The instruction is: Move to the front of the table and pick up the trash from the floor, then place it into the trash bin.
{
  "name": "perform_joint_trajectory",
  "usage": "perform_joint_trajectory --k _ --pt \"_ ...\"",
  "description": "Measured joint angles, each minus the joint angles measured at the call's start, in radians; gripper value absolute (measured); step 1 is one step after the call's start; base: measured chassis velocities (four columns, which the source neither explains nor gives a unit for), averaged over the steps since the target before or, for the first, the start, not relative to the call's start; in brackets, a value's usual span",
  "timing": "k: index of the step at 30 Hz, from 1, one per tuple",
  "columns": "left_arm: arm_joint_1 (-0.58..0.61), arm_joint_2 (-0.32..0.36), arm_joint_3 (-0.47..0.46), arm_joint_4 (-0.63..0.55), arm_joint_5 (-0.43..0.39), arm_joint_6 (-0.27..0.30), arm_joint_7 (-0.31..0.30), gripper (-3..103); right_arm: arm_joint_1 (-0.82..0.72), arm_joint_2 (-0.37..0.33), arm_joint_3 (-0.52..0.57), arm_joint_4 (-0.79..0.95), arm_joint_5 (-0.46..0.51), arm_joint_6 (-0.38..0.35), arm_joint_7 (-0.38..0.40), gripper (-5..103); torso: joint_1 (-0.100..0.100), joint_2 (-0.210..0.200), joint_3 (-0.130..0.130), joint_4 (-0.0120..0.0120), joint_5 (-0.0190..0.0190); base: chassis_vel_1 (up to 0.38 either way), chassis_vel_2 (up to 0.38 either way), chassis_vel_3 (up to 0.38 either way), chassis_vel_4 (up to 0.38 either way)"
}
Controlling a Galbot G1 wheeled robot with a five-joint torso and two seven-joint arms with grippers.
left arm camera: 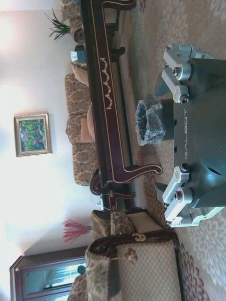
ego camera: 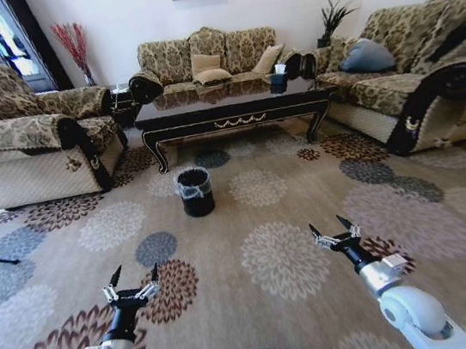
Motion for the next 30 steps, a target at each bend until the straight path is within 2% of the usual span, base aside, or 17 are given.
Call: perform_joint_trajectory --k 10,15,19,22,30 --pt "0.0 0.0 0.0 0.0 0.0 0.0 0.0 100 0.0 0.0 0.0 0.0 0.0 0.0 0.0 100 0.0 0.0 0.0 -0.0002 -0.0009 0.349 -0.359 -0.352 0.348" --pt "0.0 0.0 0.0 0.0 0.0 0.0 0.0 100 0.0 0.0 0.0 0.0 0.0 0.0 0.0 100 0.0 0.0 -0.001 -0.0003 -0.0003 0.251 -0.251 -0.199 0.263" --pt "0.0 0.0 0.0 0.0 0.0 0.0 0.0 100 0.0 0.0 0.0 0.0 0.0 0.0 0.0 100 0.001 0.003 0.001 0.0 -0.0012 -0.001 -0.008 -0.013 0.024" --pt "0.0 0.0 0.0 0.0 0.0 0.0 0.0 100 0.0 0.0 0.0 0.0 0.0 0.0 0.0 100 0.003 0.011 0.007 0.0001 -0.0003 -0.068 0.105 0.073 -0.094" --pt "0.0 0.0 0.0 0.0 0.0 0.0 0.0 100 0.0 0.0 0.0 0.0 0.0 0.0 0.0 100 0.003 0.049 0.044 -0.0002 -0.0005 -0.012 0.014 0.011 -0.014"
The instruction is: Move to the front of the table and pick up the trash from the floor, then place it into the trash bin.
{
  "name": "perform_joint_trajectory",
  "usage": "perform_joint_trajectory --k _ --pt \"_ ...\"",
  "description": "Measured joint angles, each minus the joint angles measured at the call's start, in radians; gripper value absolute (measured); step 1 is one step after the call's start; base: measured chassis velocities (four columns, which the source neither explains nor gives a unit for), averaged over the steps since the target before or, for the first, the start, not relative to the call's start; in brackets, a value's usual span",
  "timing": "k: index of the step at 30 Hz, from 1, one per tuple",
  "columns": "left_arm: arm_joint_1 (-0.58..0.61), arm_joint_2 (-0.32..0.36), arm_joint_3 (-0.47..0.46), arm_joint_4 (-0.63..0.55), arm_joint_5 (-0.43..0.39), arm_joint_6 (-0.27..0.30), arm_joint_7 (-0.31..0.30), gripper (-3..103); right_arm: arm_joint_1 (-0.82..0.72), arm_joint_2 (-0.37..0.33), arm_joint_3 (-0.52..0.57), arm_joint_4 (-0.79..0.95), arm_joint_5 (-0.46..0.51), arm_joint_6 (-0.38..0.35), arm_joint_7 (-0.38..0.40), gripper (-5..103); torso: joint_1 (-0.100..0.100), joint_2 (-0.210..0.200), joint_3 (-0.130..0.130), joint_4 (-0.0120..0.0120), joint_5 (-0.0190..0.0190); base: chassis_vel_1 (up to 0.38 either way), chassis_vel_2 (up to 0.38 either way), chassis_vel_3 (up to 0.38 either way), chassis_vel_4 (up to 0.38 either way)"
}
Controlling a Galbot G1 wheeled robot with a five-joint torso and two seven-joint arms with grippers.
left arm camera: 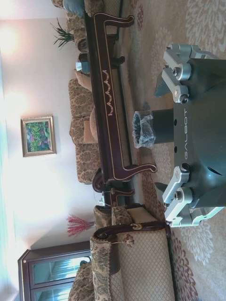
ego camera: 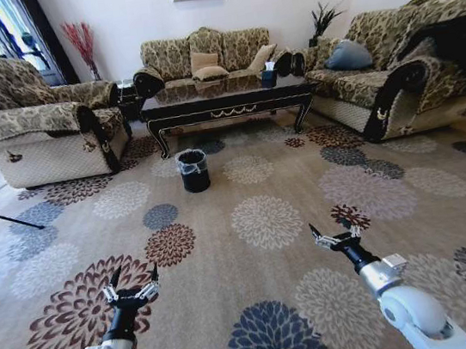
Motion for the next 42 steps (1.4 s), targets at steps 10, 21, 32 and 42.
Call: perform_joint_trajectory --k 10,21,32,42 --pt "0.0 0.0 0.0 0.0 0.0 0.0 0.0 100 0.0 0.0 0.0 0.0 0.0 0.0 0.0 100 0.007 0.04 0.034 0.0001 0.0 0.0 0.0 0.0 0.0" --pt "0.0 0.0 0.0 0.0 0.0 0.0 0.0 100 0.0 0.0 0.0 0.0 0.0 0.0 0.0 100 0.015 0.086 0.072 0.0001 0.0 0.0 0.0 0.0 0.0" --pt "0.0 0.0 0.0 0.0 0.0 0.0 0.0 100 0.0 0.0 0.0 0.0 0.0 0.0 0.0 100 0.024 0.134 0.111 0.0002 -0.0001 0.0 0.0 0.0 0.0" --pt "0.0 0.0 0.0 0.0 0.0 0.0 0.0 100 0.0 0.0 0.0 0.0 0.0 0.0 0.0 100 0.034 0.174 0.141 0.0001 0.0 0.0 0.0 0.0 0.0"
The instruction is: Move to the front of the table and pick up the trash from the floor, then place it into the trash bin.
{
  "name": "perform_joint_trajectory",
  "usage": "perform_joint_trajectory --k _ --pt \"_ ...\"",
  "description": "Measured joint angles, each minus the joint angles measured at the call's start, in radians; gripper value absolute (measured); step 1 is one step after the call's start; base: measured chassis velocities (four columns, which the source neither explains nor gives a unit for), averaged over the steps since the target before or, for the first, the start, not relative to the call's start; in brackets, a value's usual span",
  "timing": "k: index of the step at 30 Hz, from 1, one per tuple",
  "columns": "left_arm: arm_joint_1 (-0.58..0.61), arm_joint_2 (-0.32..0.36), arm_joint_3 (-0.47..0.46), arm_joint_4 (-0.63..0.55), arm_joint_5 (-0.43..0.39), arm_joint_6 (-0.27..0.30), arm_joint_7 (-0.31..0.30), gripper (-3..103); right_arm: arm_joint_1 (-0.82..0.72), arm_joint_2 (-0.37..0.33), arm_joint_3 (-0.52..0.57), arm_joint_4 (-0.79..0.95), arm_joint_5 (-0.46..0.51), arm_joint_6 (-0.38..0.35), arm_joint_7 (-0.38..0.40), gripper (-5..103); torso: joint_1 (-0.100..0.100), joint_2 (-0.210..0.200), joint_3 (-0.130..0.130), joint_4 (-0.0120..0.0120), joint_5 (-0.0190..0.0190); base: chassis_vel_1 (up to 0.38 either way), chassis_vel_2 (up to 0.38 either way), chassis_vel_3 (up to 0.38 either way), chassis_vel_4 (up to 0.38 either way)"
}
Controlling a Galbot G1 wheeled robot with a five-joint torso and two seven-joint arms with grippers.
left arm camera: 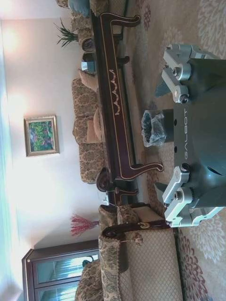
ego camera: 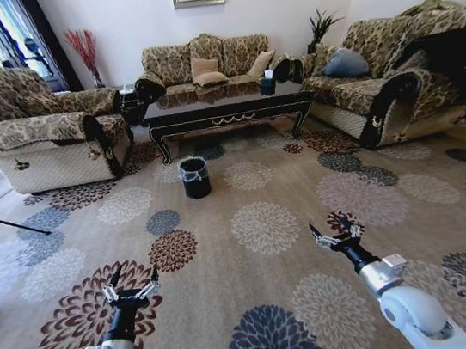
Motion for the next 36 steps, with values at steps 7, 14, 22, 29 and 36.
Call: perform_joint_trajectory --k 7,14,22,29,36 --pt "0.0 0.0 0.0 0.0 0.0 0.0 0.0 100 0.0 0.0 0.0 0.0 0.0 0.0 0.0 100 0.007 0.022 0.016 0.0 0.0 0.0 0.0 0.0 0.0" --pt "0.0 0.0 0.0 0.0 0.0 0.0 0.0 100 0.0 0.0 0.0 0.0 0.0 0.0 0.0 100 0.015 0.051 0.036 0.0 0.0 0.0 0.0 0.0 0.0" --pt "0.0 0.0 0.0 0.0 0.0 0.0 0.0 100 0.0 0.0 0.0 0.0 0.0 0.0 0.0 100 0.028 0.086 0.058 0.0 0.0 0.0 0.0 0.0 0.0" --pt "0.0 0.0 0.0 0.0 0.0 0.0 0.0 100 0.0 0.0 0.0 0.0 0.0 0.0 0.0 100 0.037 0.11 0.073 0.0001 0.0 0.0 0.0 0.0 0.0" --pt "0.0 0.0 0.0 0.0 0.0 0.0 0.0 100 0.0 0.0 0.0 0.0 0.0 0.0 0.0 100 0.047 0.138 0.091 0.0001 0.0 0.0 0.0 0.0 0.0"
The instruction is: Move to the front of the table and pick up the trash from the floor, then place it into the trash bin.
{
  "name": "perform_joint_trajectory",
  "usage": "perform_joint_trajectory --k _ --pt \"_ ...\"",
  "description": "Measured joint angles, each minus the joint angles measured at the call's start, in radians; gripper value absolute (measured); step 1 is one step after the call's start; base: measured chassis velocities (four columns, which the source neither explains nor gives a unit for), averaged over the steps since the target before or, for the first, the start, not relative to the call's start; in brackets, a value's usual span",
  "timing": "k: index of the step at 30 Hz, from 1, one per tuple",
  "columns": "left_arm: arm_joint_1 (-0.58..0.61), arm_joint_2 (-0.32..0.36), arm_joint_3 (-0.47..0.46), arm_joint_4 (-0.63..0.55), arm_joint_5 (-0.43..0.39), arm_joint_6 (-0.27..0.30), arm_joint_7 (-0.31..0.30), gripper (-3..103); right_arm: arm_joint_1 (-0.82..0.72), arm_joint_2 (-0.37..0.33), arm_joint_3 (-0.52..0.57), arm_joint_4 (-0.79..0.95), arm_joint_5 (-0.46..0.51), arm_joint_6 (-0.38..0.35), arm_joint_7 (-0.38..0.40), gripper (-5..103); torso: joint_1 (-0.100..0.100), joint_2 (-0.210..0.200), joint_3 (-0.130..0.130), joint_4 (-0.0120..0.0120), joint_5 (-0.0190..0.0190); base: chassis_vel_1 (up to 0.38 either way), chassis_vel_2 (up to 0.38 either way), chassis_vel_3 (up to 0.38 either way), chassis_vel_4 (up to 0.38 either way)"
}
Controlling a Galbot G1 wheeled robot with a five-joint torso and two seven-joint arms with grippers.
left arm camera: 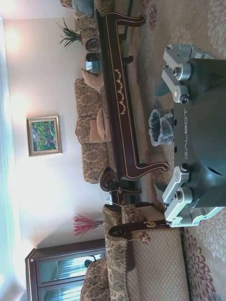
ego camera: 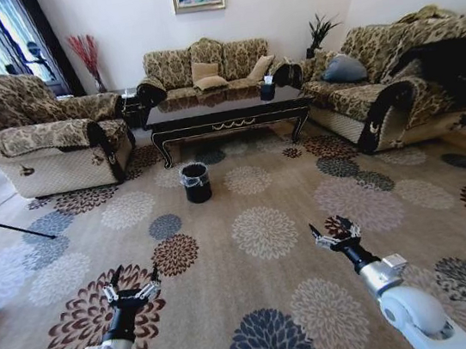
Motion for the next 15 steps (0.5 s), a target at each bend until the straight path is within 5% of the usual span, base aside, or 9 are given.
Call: perform_joint_trajectory --k 15 --pt "0.0 0.0 0.0 0.0 0.0 0.0 0.0 100 0.0 0.0 0.0 0.0 0.0 0.0 0.0 100 0.02 0.059 0.039 0.0 0.0 0.0 0.0 0.0 0.0"
